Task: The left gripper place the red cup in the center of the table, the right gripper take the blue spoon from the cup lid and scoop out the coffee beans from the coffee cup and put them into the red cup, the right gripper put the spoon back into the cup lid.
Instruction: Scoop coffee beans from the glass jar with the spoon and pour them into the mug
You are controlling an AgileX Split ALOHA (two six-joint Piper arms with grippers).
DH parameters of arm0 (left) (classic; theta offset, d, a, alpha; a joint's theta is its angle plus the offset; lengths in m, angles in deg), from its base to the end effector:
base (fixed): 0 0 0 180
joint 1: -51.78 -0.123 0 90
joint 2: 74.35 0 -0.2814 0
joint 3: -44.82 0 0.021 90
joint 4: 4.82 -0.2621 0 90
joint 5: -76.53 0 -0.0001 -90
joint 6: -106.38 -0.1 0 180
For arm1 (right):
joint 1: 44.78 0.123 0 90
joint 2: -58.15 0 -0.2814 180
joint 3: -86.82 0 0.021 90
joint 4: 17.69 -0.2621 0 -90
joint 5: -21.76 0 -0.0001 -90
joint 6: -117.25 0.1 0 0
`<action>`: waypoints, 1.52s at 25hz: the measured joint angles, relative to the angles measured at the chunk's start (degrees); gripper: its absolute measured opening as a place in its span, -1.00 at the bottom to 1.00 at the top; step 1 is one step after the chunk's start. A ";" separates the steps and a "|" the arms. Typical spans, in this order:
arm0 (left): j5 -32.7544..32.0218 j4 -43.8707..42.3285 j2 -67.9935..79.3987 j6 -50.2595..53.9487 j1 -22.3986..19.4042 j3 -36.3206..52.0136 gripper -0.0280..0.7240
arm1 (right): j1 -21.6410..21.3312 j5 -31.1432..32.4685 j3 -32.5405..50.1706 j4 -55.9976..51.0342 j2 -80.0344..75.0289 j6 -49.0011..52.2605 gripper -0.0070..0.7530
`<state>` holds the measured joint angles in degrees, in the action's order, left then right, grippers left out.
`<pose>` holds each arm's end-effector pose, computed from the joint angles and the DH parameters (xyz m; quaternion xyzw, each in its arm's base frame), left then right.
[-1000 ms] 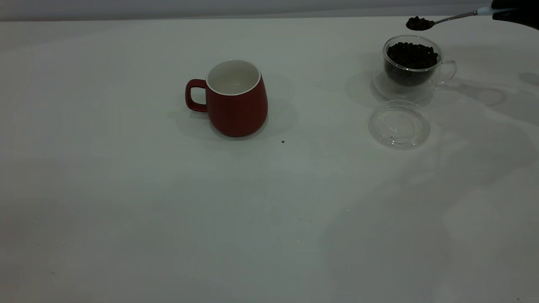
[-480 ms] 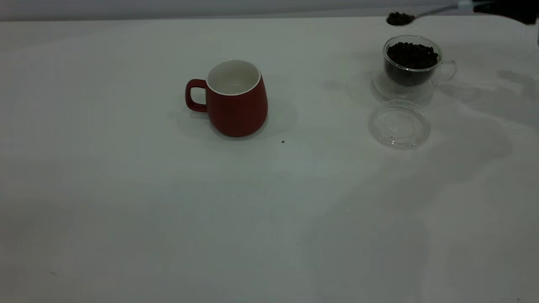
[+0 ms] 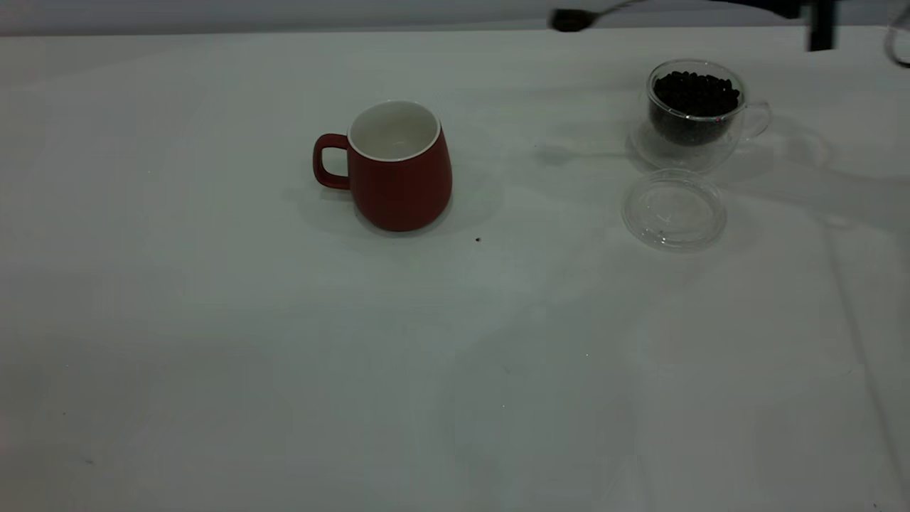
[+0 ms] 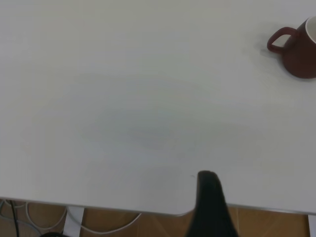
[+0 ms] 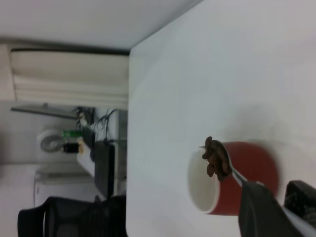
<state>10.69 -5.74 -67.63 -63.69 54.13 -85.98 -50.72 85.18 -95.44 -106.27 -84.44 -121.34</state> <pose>0.0109 0.0010 0.2675 -0.0584 0.8716 -0.0441 0.4847 0.4407 0.0441 0.0698 0.0786 0.8204 0.5410 0.1674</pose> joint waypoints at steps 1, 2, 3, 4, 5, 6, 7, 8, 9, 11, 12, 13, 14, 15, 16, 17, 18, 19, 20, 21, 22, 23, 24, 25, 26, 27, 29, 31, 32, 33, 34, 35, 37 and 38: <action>0.00 0.00 0.00 0.00 0.00 0.00 0.64 | 1.44 -0.37 0.00 -0.63 0.00 0.00 -0.71; 0.00 0.00 0.00 0.00 0.00 0.00 0.64 | 2.65 -0.96 0.00 -1.12 0.00 0.06 -0.71; 0.00 0.00 0.00 0.00 0.00 0.00 0.64 | 4.09 -1.58 0.00 -1.38 0.00 0.11 -0.71; 0.00 0.00 0.00 0.00 0.00 0.00 0.64 | 5.60 -2.17 0.00 -1.60 0.00 0.11 -0.71; 0.00 0.00 0.00 0.00 0.00 0.00 0.64 | 6.87 -2.97 0.00 -1.87 0.00 0.13 -0.71; 0.00 0.00 0.00 0.00 0.00 0.00 0.64 | 8.39 -3.79 0.00 -2.11 0.00 0.13 -0.71; 0.00 0.00 0.00 0.00 0.00 0.00 0.64 | 9.88 -4.44 0.00 -2.40 0.00 0.13 -0.71; 0.00 0.00 0.00 0.00 0.00 0.00 0.64 | 11.32 -5.21 0.00 -2.64 0.00 0.18 -0.71; 0.00 0.00 0.00 0.00 0.00 0.00 0.64 | 12.48 -6.05 0.00 -2.95 -0.06 0.18 -0.71; 0.00 0.00 0.00 0.00 0.00 0.00 0.64 | 14.91 -7.26 0.00 -4.41 -0.89 0.18 -0.71; 0.00 0.00 0.00 0.00 0.00 0.00 0.64 | 15.77 -7.80 0.00 -5.46 -1.57 -0.02 -0.71; 0.00 0.00 0.00 0.00 0.00 0.00 0.64 | 16.71 -8.44 0.00 -6.27 -2.53 -0.46 -0.71; 0.00 0.00 0.00 0.00 0.00 0.00 0.64 | 17.53 -9.04 0.00 -7.17 -3.58 -1.31 -0.71; 0.00 0.00 0.00 0.00 0.00 0.00 0.64 | 18.21 -9.95 0.00 -7.85 -4.60 -2.27 -0.71; 0.00 0.00 0.00 0.00 0.00 0.00 0.64 | 18.69 -10.89 0.00 -8.63 -5.38 -3.55 -0.71; 0.00 0.00 0.00 0.00 0.00 0.00 0.64 | 19.05 -11.76 0.00 -9.30 -6.21 -4.87 -0.71; 0.00 0.00 0.00 0.05 0.00 0.00 0.64 | 19.26 -12.42 0.00 -10.18 -6.85 -6.00 -0.71; 0.00 0.00 0.00 0.05 0.00 0.00 0.64 | 19.32 -12.62 0.00 -11.20 -7.20 -6.94 -0.71; 0.00 0.00 0.00 0.05 0.00 0.00 0.64 | 19.39 -13.14 0.00 -11.87 -7.29 -8.17 -0.71; 0.00 0.00 0.00 0.05 0.00 0.00 0.64 | 19.53 -13.51 0.00 -12.21 -7.29 -9.57 -0.71; 0.00 0.00 0.00 0.05 0.00 0.00 0.64 | 19.58 -13.67 0.00 -12.40 -7.23 -10.93 -0.71; 0.00 0.00 0.00 0.05 0.00 0.00 0.64 | 19.64 -13.71 0.00 -12.61 -7.23 -12.57 -0.71; 0.00 0.00 0.00 0.05 0.00 0.00 0.64 | 19.64 -13.71 0.00 -12.66 -7.23 -14.34 -0.71; 0.00 0.00 0.00 0.05 0.00 0.00 0.64 | 19.64 -13.71 0.00 -12.72 -7.13 -16.22 -0.71; 0.00 0.00 0.00 0.05 0.00 0.00 0.64 | 19.64 -13.71 0.00 -12.72 -7.16 -17.75 -0.71; 0.00 0.00 0.00 0.05 0.00 0.00 0.64 | 19.64 -13.71 0.00 -12.78 -7.09 -19.47 -0.71; 0.00 0.00 0.00 0.05 0.00 0.00 0.64 | 19.64 -13.96 0.00 -12.67 -6.66 -22.26 -0.71; 0.00 0.00 0.00 0.05 0.00 0.00 0.64 | 19.64 -14.86 0.00 -12.18 -5.82 -24.73 -0.71; 0.00 0.00 0.00 0.05 0.00 0.00 0.64 | 19.64 -15.44 0.00 -11.74 -5.13 -25.65 -0.71; 0.00 0.00 0.00 0.10 0.00 0.00 0.64 | 19.64 -16.15 0.00 -11.16 -4.24 -26.06 -0.71; 0.00 0.00 0.00 0.10 0.00 0.00 0.64 | 19.64 -16.96 0.00 -10.40 -3.41 -26.34 -0.71; 0.00 0.00 0.00 0.10 0.00 0.00 0.64 | 19.64 -17.68 0.00 -9.55 -2.38 -26.63 -0.71; 0.00 0.00 0.00 0.10 0.00 0.00 0.64 | 19.64 -18.73 0.00 -6.90 -0.70 -26.82 -0.71; 0.00 0.00 0.00 0.10 0.00 0.00 0.64 | 19.64 -19.24 0.00 -5.86 0.08 -26.88 -0.71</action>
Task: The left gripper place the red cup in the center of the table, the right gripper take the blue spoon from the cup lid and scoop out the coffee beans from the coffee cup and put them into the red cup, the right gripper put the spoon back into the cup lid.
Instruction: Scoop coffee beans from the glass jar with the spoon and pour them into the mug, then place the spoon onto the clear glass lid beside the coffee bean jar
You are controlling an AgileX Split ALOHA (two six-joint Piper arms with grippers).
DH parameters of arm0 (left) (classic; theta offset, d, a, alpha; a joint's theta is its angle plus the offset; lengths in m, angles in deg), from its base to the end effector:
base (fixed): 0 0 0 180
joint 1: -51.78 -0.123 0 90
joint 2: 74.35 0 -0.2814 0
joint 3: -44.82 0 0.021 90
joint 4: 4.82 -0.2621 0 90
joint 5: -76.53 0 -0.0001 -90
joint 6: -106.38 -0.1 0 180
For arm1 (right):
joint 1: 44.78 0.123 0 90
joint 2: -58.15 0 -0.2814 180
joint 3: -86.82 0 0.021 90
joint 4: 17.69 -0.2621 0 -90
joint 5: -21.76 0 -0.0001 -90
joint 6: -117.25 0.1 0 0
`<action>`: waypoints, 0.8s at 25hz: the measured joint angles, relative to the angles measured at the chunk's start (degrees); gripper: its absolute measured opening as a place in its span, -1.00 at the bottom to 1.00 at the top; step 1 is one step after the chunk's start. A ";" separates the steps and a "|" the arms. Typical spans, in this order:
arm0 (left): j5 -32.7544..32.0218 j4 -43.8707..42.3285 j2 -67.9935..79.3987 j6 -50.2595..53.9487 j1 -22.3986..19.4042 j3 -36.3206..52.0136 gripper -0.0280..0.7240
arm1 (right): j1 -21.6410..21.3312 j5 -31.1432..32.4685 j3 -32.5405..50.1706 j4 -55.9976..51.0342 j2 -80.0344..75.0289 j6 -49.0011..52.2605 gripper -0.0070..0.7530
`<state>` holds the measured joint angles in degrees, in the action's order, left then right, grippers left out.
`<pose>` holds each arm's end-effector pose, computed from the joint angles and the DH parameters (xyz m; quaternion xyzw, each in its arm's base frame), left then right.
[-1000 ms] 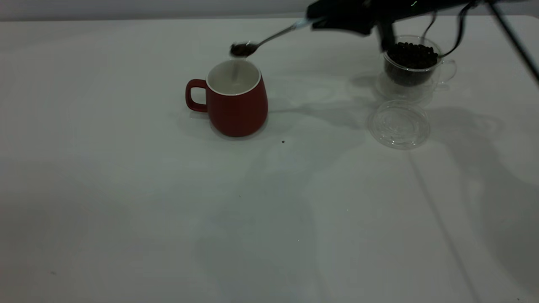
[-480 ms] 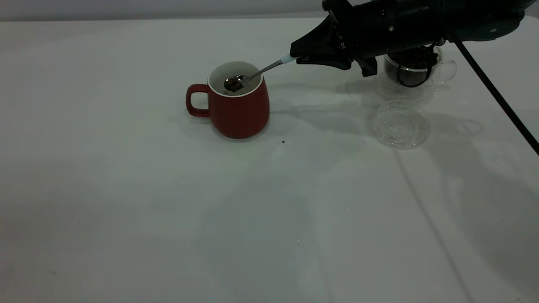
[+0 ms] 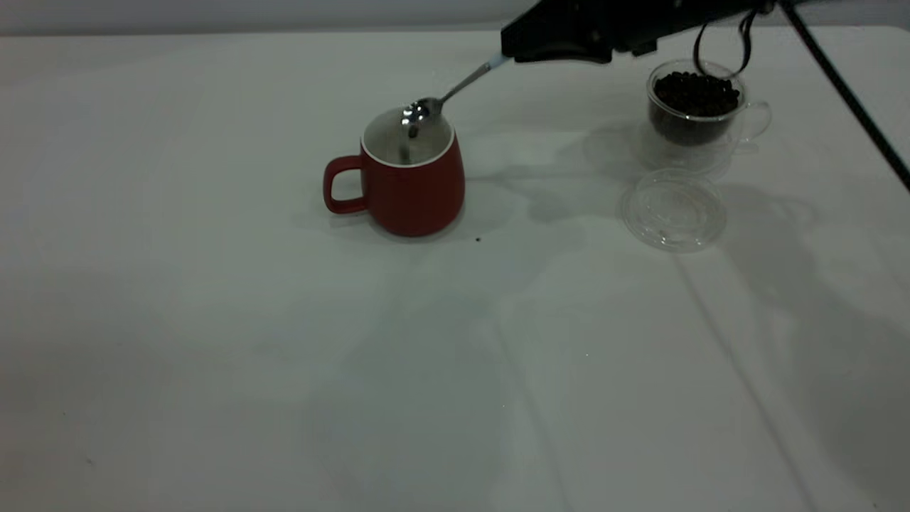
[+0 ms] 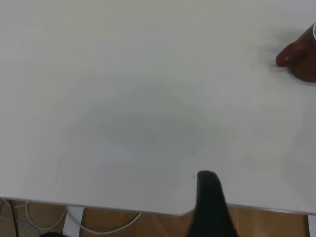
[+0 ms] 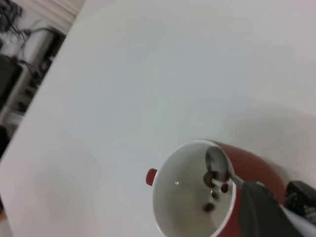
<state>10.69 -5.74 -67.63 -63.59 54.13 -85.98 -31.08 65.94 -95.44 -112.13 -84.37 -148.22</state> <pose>0.0109 0.0010 0.2675 -0.0592 0.8716 -0.0445 0.4846 0.4275 0.1758 0.0545 -0.1629 0.8555 0.4130 0.2663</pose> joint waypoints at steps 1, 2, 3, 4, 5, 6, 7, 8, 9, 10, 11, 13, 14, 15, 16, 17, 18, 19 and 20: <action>0.00 0.00 0.00 0.04 0.00 0.00 0.64 | 0.00 -0.30 0.00 1.30 0.53 0.00 -0.71; 0.00 0.00 0.00 0.04 0.00 0.00 0.64 | 0.00 -0.49 0.00 2.65 1.05 0.05 -0.71; 0.00 0.00 0.00 0.04 0.00 0.00 0.64 | 0.00 -0.65 0.05 3.99 1.39 0.25 -0.71; 0.00 0.00 0.00 0.04 0.00 0.00 0.64 | 0.13 -0.85 0.05 5.14 1.92 0.82 -0.71; 0.00 0.00 0.00 0.04 0.00 0.00 0.64 | 0.27 -0.86 0.05 6.55 2.49 1.37 -0.71; 0.00 0.00 0.00 0.04 0.00 0.00 0.64 | 0.41 -0.86 0.05 8.00 3.06 1.82 -0.71; 0.00 0.00 0.00 0.04 0.00 0.00 0.64 | 0.50 -0.86 0.05 9.52 3.79 2.61 -0.71; 0.00 0.00 0.00 0.04 0.00 0.00 0.64 | 0.55 -0.86 0.05 10.77 4.61 3.79 -0.71; 0.00 0.00 0.00 0.04 0.00 0.00 0.64 | 0.55 -0.74 0.05 12.47 5.49 5.06 -0.71; 0.00 0.00 0.00 0.04 0.00 0.00 0.64 | 0.55 -0.62 0.05 14.36 6.37 6.83 -0.71; 0.00 0.00 0.00 0.04 0.00 0.00 0.64 | 0.55 -0.63 0.16 16.04 7.68 9.00 -0.71; 0.00 0.00 0.00 0.04 0.00 0.00 0.64 | 0.36 -0.52 1.17 19.19 11.42 13.36 -0.71; 0.00 0.00 0.00 0.04 0.00 0.00 0.64 | 0.08 -0.52 2.16 20.07 13.46 14.94 -0.71; 0.00 0.00 0.00 0.04 0.00 0.00 0.64 | -0.25 -0.52 3.26 20.43 16.18 15.60 -0.71; 0.00 0.00 0.00 0.04 0.00 0.00 0.64 | -0.90 -0.67 4.92 20.68 19.15 15.91 -0.71; 0.00 0.00 0.00 0.04 0.00 0.00 0.64 | -1.66 -1.09 6.95 20.68 21.69 16.05 -0.71; 0.00 0.00 0.00 0.04 0.00 0.00 0.64 | -2.98 -1.71 9.32 20.68 24.69 16.07 -0.71; 0.00 0.00 0.00 0.04 0.00 0.00 0.64 | -4.72 -2.33 11.50 20.68 27.46 16.07 -0.71; 0.00 0.00 0.00 0.04 0.00 0.00 0.64 | -6.78 -3.36 14.26 20.61 29.84 16.12 -0.71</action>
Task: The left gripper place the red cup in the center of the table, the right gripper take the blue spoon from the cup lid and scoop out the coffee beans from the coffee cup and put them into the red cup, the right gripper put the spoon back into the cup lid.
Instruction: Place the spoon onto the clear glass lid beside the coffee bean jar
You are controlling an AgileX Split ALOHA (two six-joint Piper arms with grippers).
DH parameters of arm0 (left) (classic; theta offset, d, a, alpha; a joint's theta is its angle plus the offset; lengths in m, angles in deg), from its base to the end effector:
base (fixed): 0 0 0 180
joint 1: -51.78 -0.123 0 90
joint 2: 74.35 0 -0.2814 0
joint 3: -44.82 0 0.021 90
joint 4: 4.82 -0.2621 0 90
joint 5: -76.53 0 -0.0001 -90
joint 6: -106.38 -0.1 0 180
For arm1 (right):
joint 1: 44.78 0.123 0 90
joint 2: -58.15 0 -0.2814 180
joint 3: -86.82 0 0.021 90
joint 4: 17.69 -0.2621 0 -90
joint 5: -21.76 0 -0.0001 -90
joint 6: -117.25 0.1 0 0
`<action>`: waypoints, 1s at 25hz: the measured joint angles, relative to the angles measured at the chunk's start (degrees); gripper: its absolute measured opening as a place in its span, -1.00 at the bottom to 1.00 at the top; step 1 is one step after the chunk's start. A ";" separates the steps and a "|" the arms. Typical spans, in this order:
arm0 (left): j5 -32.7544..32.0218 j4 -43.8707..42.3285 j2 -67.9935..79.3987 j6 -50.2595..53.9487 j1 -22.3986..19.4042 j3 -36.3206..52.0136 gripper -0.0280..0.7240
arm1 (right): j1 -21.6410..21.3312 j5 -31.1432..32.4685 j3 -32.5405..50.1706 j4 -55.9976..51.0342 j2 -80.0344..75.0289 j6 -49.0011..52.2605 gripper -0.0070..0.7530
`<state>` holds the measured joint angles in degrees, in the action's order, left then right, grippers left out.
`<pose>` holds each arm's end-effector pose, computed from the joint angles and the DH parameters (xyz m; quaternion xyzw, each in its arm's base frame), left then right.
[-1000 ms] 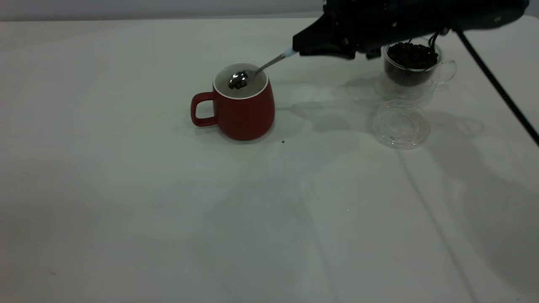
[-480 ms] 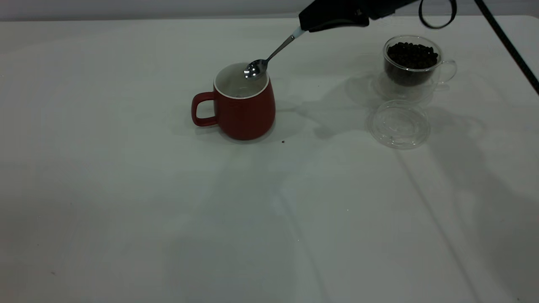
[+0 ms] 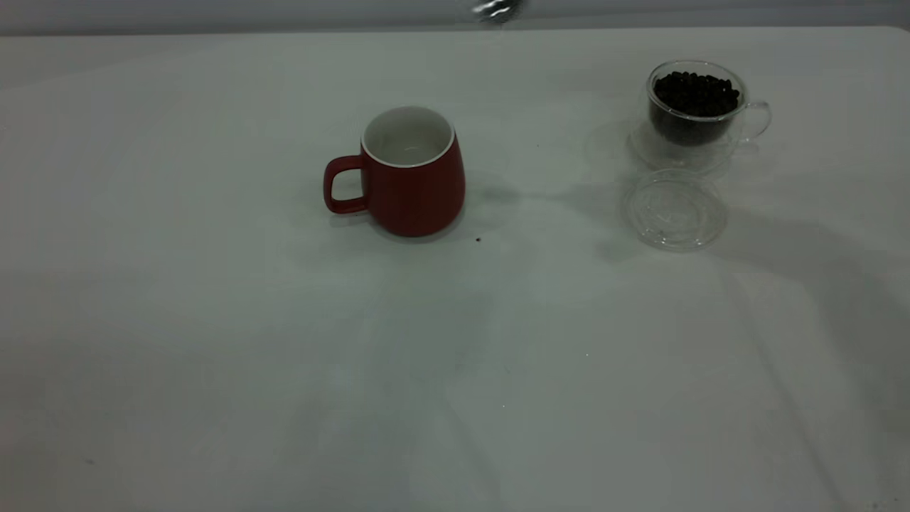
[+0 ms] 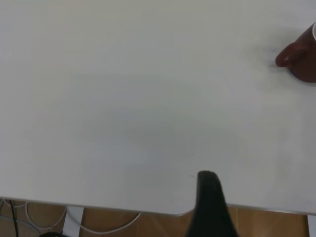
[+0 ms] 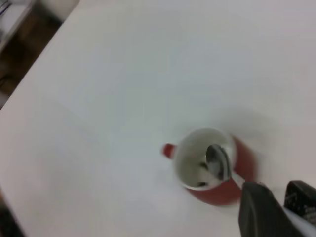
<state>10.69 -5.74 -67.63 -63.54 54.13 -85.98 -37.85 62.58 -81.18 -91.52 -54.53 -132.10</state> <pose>0.0109 0.0010 0.2675 -0.0596 0.8715 -0.0447 0.4846 0.3774 0.1092 0.1928 -0.1742 0.8717 0.3299 0.3178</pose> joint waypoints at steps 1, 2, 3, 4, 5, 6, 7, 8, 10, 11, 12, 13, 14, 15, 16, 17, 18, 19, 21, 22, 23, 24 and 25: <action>0.00 0.00 0.00 0.00 0.00 0.00 0.64 | -1.94 -1.00 2.82 -0.05 1.60 0.06 -0.71; 0.00 0.00 0.00 0.00 0.00 0.00 0.64 | -4.37 -1.89 5.14 -0.51 2.96 0.06 -0.71; 0.00 0.00 0.00 0.00 0.00 0.00 0.64 | -6.83 -2.42 7.78 -1.10 3.68 0.12 -0.71; 0.00 0.00 0.00 0.00 0.00 0.00 0.64 | -9.11 -2.87 10.27 -1.95 3.89 0.12 -0.71; 0.00 0.00 0.00 0.00 0.00 0.00 0.64 | -10.76 -3.22 12.53 -2.78 3.82 -0.11 -0.71; 0.00 0.00 0.00 0.00 0.00 0.00 0.64 | -12.39 -3.50 14.22 -3.57 3.40 -0.81 -0.71; 0.00 0.00 0.00 0.00 0.00 0.00 0.64 | -13.68 -3.68 15.92 -4.75 2.73 -1.91 -0.71; 0.00 0.00 0.00 0.00 0.00 0.00 0.64 | -14.48 -3.83 17.20 -6.38 1.97 -3.64 -0.71; 0.00 0.00 0.00 0.00 0.00 0.00 0.64 | -15.74 -3.97 18.75 -10.12 -0.62 -7.45 -0.71; 0.00 0.00 0.00 0.00 0.00 0.00 0.64 | -16.18 -3.97 19.17 -12.32 -1.93 -8.76 -0.71; 0.00 0.00 0.00 0.00 0.00 0.00 0.64 | -16.32 -4.10 19.31 -14.51 -3.66 -10.04 -0.71; 0.00 0.00 0.00 0.00 0.00 0.00 0.64 | -16.47 -4.23 19.31 -16.28 -5.46 -11.20 -0.71; 0.00 0.00 0.00 0.00 0.00 0.00 0.64 | -16.59 -4.23 19.31 -18.66 -7.34 -12.13 -0.71; 0.00 0.00 0.00 0.00 0.00 0.00 0.64 | -16.59 -4.23 19.31 -21.16 -8.96 -13.16 -0.71; 0.00 0.00 0.00 0.00 0.00 0.00 0.64 | -16.59 -4.16 19.31 -23.34 -10.89 -14.15 -0.71; 0.00 0.00 0.00 0.00 0.00 0.00 0.64 | -16.59 -3.94 19.24 -25.35 -12.81 -14.88 -0.71; 0.00 0.00 0.00 0.00 0.00 0.00 0.64 | -16.59 -3.65 18.98 -26.35 -14.71 -15.26 -0.71; 0.00 0.00 0.00 -0.14 0.00 0.00 0.64 | -16.59 -3.08 18.64 -26.92 -16.25 -15.32 -0.71; 0.00 0.00 0.00 -0.14 0.00 0.00 0.64 | -16.59 -1.83 17.86 -27.58 -19.66 -15.60 -0.71; 0.00 0.00 0.00 -0.14 0.00 0.00 0.64 | -16.59 -0.68 17.41 -27.79 -20.91 -15.69 -0.71; 0.00 0.00 0.00 -0.14 0.00 0.00 0.64 | -16.59 0.25 16.92 -27.88 -22.21 -15.73 -0.71; 0.00 0.00 0.00 -0.14 0.00 0.00 0.64 | -16.59 0.64 16.52 -27.93 -23.29 -15.79 -0.71; 0.00 0.00 0.00 -0.14 0.00 0.00 0.64 | -16.59 0.55 16.11 -27.93 -24.27 -15.80 -0.71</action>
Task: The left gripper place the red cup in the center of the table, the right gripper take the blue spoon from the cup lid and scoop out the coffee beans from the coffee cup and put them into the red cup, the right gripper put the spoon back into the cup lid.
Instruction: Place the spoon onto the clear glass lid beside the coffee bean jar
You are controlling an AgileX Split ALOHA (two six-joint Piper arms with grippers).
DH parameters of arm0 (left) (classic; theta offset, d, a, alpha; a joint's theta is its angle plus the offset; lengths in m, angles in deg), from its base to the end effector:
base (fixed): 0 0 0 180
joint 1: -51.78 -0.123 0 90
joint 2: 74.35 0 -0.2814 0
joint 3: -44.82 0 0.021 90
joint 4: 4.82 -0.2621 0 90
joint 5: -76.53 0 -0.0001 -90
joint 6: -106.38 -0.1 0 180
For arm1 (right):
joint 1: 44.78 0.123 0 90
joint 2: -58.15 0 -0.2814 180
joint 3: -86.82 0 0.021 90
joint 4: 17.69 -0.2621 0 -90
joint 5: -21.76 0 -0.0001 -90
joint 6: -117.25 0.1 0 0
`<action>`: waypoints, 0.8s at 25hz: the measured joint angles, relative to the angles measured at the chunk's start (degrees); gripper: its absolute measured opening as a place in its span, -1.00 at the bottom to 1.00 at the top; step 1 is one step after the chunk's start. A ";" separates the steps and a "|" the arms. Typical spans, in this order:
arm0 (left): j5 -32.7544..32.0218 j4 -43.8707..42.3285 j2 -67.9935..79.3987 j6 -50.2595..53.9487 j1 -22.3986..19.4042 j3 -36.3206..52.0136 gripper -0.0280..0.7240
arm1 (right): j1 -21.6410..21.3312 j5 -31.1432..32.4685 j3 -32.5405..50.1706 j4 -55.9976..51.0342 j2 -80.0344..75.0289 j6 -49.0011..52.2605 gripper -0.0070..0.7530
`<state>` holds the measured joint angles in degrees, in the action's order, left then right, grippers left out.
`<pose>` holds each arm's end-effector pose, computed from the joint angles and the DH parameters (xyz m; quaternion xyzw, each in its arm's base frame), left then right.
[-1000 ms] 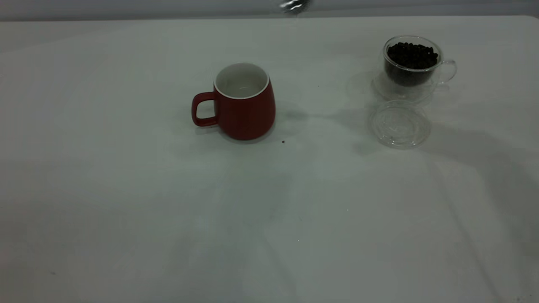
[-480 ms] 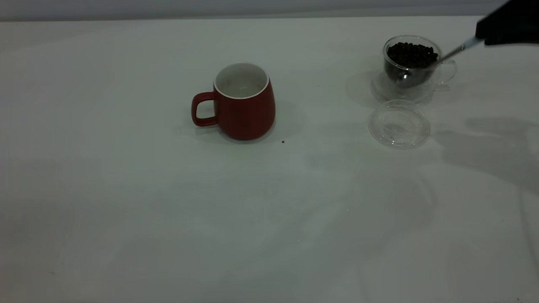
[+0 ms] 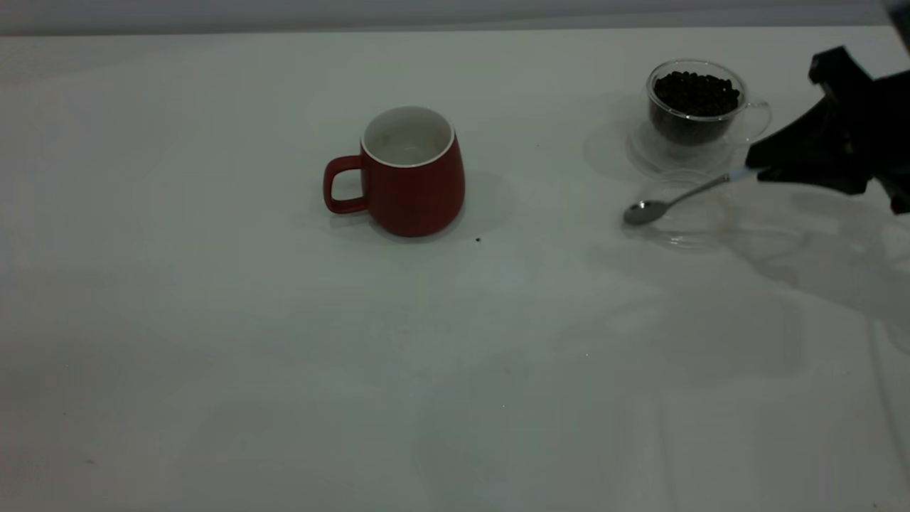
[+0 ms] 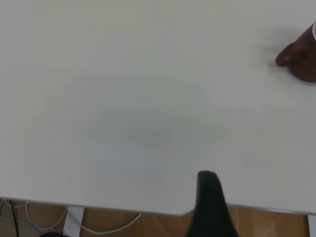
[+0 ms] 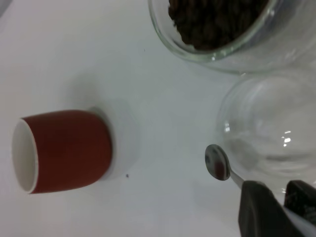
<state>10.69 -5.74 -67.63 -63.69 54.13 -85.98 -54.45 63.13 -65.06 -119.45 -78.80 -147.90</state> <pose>0.0109 0.0010 0.2675 -0.0584 0.8716 -0.0441 0.4847 0.3321 0.0091 -0.0017 0.1650 0.9044 0.3539 0.1718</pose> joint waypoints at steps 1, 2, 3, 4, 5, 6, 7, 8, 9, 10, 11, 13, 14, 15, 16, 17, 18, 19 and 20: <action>0.00 0.00 0.00 0.00 0.00 0.00 0.64 | 0.00 -0.20 -0.41 0.00 -0.73 -0.13 -0.71; 0.00 0.00 0.00 0.00 0.00 0.00 0.64 | -0.02 -0.20 -0.72 0.00 -1.54 -0.17 -0.71; 0.00 0.00 0.00 0.00 0.00 0.00 0.64 | -0.02 -0.07 -0.95 -0.14 -2.16 -0.17 -0.71; 0.00 0.00 0.00 0.00 0.00 0.00 0.64 | -0.02 0.36 -1.09 -0.18 -2.44 -0.17 -0.71; 0.00 0.00 0.00 0.00 0.00 0.00 0.64 | -0.02 0.68 -1.22 -0.24 -2.65 -0.17 -0.71; 0.00 0.00 0.00 0.00 0.00 0.00 0.64 | -0.02 1.11 -1.22 -0.24 -2.70 -0.17 -0.71; 0.00 0.00 0.00 0.00 0.00 0.00 0.64 | -0.02 2.02 -1.22 -0.24 -2.76 -0.23 -0.71; 0.00 0.00 0.00 0.00 0.00 0.00 0.64 | -0.02 3.69 -1.27 -0.24 -2.76 -0.30 -0.71; 0.00 0.00 0.00 0.00 0.00 0.00 0.64 | -0.02 5.76 -1.33 -0.24 -2.70 -0.34 -0.71; 0.00 0.00 0.00 0.00 0.00 0.00 0.64 | -0.02 7.26 -1.46 -0.24 -2.35 -0.63 -0.71; 0.00 0.00 0.00 0.00 0.00 0.00 0.64 | -0.07 8.23 -1.65 -0.10 -1.82 -1.12 -0.71; 0.00 0.00 0.00 0.00 0.00 0.00 0.64 | -0.71 8.46 -1.84 0.02 0.25 -2.54 -0.71; 0.00 0.00 0.00 0.00 0.00 0.00 0.64 | -1.53 8.08 -1.84 0.02 1.44 -3.00 -0.71; 0.00 0.00 0.00 0.00 0.00 0.00 0.64 | -2.40 7.31 -1.84 0.02 2.30 -3.34 -0.71; 0.00 0.00 0.00 0.00 0.00 0.00 0.64 | -3.60 6.33 -1.84 0.02 3.04 -3.40 -0.71; 0.00 0.00 0.00 0.00 0.00 0.00 0.64 | -4.82 5.48 -1.84 0.02 3.42 -3.40 -0.71; 0.00 0.00 0.00 0.00 0.00 0.00 0.64 | -5.93 4.46 -1.84 0.02 3.41 -3.26 -0.71; 0.00 0.00 0.00 0.00 0.00 0.00 0.64 | -6.75 3.73 -1.84 0.16 3.35 -2.91 -0.71; 0.00 0.00 0.00 0.05 0.00 0.00 0.64 | -7.47 3.38 -1.79 0.29 3.05 -2.68 -0.71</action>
<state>10.69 -5.74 -67.63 -63.63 54.13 -85.98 -61.91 66.50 -66.85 -119.15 -75.75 -150.58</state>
